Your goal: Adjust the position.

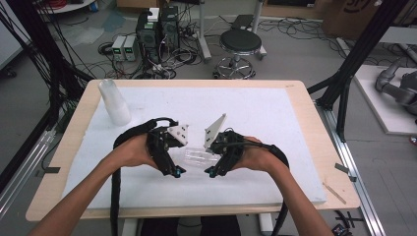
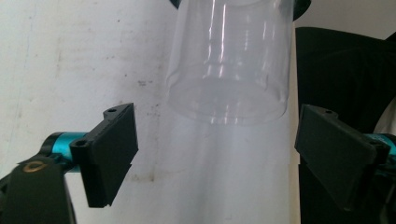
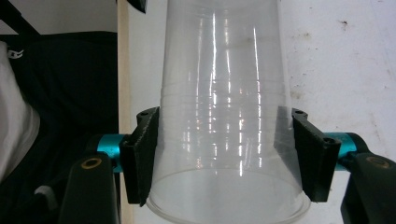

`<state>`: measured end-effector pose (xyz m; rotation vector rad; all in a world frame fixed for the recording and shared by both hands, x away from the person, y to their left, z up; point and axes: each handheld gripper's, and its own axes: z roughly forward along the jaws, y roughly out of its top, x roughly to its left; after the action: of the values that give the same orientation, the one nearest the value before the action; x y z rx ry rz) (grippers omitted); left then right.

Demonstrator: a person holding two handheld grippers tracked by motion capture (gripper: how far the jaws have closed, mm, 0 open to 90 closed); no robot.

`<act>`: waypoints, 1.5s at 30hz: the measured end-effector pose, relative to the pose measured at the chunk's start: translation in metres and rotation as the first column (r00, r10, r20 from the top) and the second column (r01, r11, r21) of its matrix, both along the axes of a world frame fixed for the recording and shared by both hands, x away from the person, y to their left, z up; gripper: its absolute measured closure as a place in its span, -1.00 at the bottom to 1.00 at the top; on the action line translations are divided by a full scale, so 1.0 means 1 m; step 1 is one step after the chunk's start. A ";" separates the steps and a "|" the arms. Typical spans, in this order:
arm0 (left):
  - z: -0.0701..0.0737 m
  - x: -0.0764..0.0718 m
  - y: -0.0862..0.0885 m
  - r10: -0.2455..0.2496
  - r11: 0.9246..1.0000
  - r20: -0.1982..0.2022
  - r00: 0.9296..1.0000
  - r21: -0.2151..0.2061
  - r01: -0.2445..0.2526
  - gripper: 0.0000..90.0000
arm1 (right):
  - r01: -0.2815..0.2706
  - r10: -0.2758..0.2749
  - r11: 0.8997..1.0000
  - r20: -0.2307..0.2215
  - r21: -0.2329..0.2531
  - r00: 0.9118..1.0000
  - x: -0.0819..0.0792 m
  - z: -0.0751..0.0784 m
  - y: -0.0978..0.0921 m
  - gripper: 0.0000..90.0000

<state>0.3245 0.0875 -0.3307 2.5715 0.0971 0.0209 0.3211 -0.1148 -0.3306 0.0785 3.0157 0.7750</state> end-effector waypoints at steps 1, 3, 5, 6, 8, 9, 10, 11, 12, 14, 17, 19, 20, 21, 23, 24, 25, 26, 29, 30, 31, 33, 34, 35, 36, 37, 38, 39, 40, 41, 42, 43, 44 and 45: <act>-0.001 0.000 -0.001 -0.003 1.000 -0.001 1.000 -0.001 0.003 -0.63 | 0.001 -0.001 1.000 0.002 -0.001 1.000 0.000 0.000 0.000 -0.25; -0.001 0.000 -0.002 -0.007 1.000 -0.003 1.000 -0.003 0.007 -0.60 | 0.001 -0.001 1.000 -0.003 -0.001 1.000 0.000 0.000 0.000 -0.25; -0.002 0.001 -0.004 -0.005 1.000 -0.004 1.000 0.001 0.005 -0.57 | -0.001 0.001 1.000 -0.001 0.001 1.000 -0.001 -0.001 0.001 -0.25; -0.003 0.002 -0.005 -0.012 1.000 -0.008 1.000 0.008 0.012 -0.56 | -0.002 0.002 1.000 0.005 0.000 1.000 0.000 -0.001 0.001 -0.26; -0.003 0.002 -0.006 -0.016 1.000 -0.013 1.000 0.007 0.016 -0.52 | -0.003 0.003 1.000 0.002 0.002 1.000 0.000 -0.001 0.002 -0.26; -0.003 0.002 -0.006 -0.016 1.000 -0.013 1.000 0.005 0.016 -0.51 | -0.001 0.001 1.000 0.000 -0.002 1.000 0.000 -0.001 0.002 -0.26; -0.003 0.002 -0.006 -0.016 1.000 -0.013 1.000 0.005 0.016 -0.48 | -0.001 0.001 1.000 0.000 -0.002 1.000 0.000 -0.001 0.002 -0.26; -0.003 0.002 -0.006 -0.015 1.000 -0.017 1.000 -0.002 0.015 -0.45 | -0.004 0.004 1.000 -0.001 -0.004 1.000 0.000 -0.001 0.002 -0.26; -0.002 0.002 -0.006 -0.025 1.000 -0.018 1.000 -0.006 0.025 -0.42 | -0.005 0.005 1.000 -0.002 -0.003 1.000 0.000 -0.002 0.002 -0.26; -0.003 0.003 -0.007 -0.023 1.000 -0.020 1.000 -0.001 0.023 -0.40 | -0.004 0.004 1.000 -0.001 0.002 1.000 0.000 -0.002 0.003 -0.26; -0.005 0.002 -0.008 -0.032 0.999 -0.029 0.999 0.003 0.032 -0.34 | -0.009 0.009 1.000 -0.009 0.005 1.000 0.000 -0.004 0.004 -0.26; -0.005 0.002 -0.008 -0.039 0.999 -0.032 0.999 0.003 0.039 -0.28 | -0.009 0.009 1.000 -0.010 0.007 1.000 0.000 -0.005 0.004 -0.26; -0.006 0.002 -0.009 -0.041 0.999 -0.035 0.999 -0.001 0.041 -0.24 | -0.008 0.008 1.000 -0.015 0.004 1.000 0.000 -0.006 0.004 -0.26; -0.006 0.002 -0.008 -0.045 0.999 -0.036 0.998 -0.001 0.045 -0.21 | -0.010 0.010 1.000 -0.014 0.005 1.000 0.000 -0.006 0.004 -0.26; -0.006 0.003 -0.008 -0.041 0.999 -0.037 0.998 -0.003 0.041 -0.17 | -0.011 0.011 1.000 -0.013 0.007 1.000 0.000 -0.006 0.005 -0.25; -0.006 0.003 -0.008 -0.044 0.999 -0.033 0.998 -0.001 0.044 -0.13 | -0.014 0.014 1.000 -0.013 0.008 1.000 0.000 -0.006 0.005 -0.26; -0.006 0.003 -0.008 -0.044 0.999 -0.033 0.998 -0.001 0.044 -0.13 | -0.014 0.014 1.000 -0.013 0.008 1.000 0.000 -0.006 0.005 -0.26; -0.007 0.003 -0.009 -0.040 0.999 -0.032 0.999 0.001 0.040 -0.11 | -0.015 0.015 1.000 -0.012 0.005 1.000 0.000 -0.006 0.005 -0.25; -0.007 0.003 -0.009 -0.040 0.999 -0.029 0.999 0.004 0.040 -0.08 | -0.017 0.017 1.000 -0.012 0.000 1.000 0.000 -0.006 0.006 -0.25; -0.007 0.003 -0.009 -0.037 0.999 -0.029 0.999 0.003 0.037 -0.07 | -0.017 0.017 1.000 -0.013 0.001 1.000 0.000 -0.006 0.006 -0.25; -0.007 0.003 -0.009 -0.038 0.999 -0.025 0.999 0.006 0.038 -0.07 | -0.016 0.016 1.000 -0.012 0.001 1.000 0.000 -0.006 0.006 -0.25; -0.007 0.003 -0.009 -0.038 0.999 -0.026 0.999 0.007 0.038 -0.06 | -0.017 0.017 1.000 -0.012 0.002 1.000 0.001 -0.006 0.006 -0.25; -0.007 0.003 -0.009 -0.038 0.999 -0.026 0.999 0.007 0.038 -0.05 | -0.017 0.017 1.000 -0.012 0.002 1.000 0.001 -0.006 0.006 -0.25; -0.007 0.003 -0.009 -0.037 0.999 -0.023 0.999 0.008 0.037 -0.05 | -0.017 0.017 1.000 -0.014 0.003 1.000 0.001 -0.007 0.006 -0.28; -0.007 0.003 -0.009 -0.038 0.999 -0.023 0.999 0.009 0.038 -0.05 | -0.017 0.017 1.000 -0.012 0.004 1.000 0.001 -0.007 0.006 -0.34; -0.007 0.003 -0.009 -0.042 0.999 -0.021 0.999 0.012 0.042 -0.05 | -0.020 0.020 1.000 -0.015 0.007 1.000 0.001 -0.007 0.006 -0.41; -0.007 0.002 -0.009 -0.035 0.999 -0.022 0.999 0.011 0.035 -0.05 | -0.026 0.026 1.000 -0.023 0.011 0.999 0.000 -0.008 0.006 -0.58; -0.007 0.002 -0.008 -0.037 0.999 -0.018 0.999 0.013 0.038 -0.05 | -0.018 0.018 1.000 -0.017 0.015 1.000 0.000 -0.009 0.007 -0.72; -0.007 0.002 -0.008 -0.036 0.999 -0.019 0.999 0.015 0.036 -0.05 | -0.008 0.009 1.000 -0.009 0.022 1.000 0.000 -0.009 0.007 -0.72; -0.007 0.002 -0.008 -0.037 0.999 -0.017 0.999 0.014 0.038 -0.04 | -0.007 0.007 1.000 -0.012 0.024 1.000 0.000 -0.009 0.007 -0.72; -0.007 0.002 -0.008 -0.035 0.999 -0.016 0.999 0.015 0.035 -0.04 | -0.024 0.024 0.999 0.002 0.039 1.000 0.001 -0.009 0.008 -0.72; -0.007 0.003 -0.008 -0.040 0.999 -0.013 0.999 0.017 0.040 -0.04 | -0.017 0.017 0.999 0.003 0.045 1.000 0.001 -0.008 0.008 -0.72; -0.007 0.003 -0.008 -0.037 0.999 -0.017 0.999 0.014 0.037 -0.04 | -0.013 0.013 0.999 -0.002 0.051 1.000 0.001 -0.007 0.008 -0.72; -0.008 0.003 -0.008 -0.036 0.999 -0.019 0.999 0.011 0.037 -0.04 | -0.008 0.008 0.998 -0.003 0.056 1.000 0.001 -0.007 0.007 -0.72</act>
<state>0.3272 0.0800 -0.3384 2.5850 0.0575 -0.0169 0.3216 -0.1076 -0.3372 0.0688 2.9995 0.8603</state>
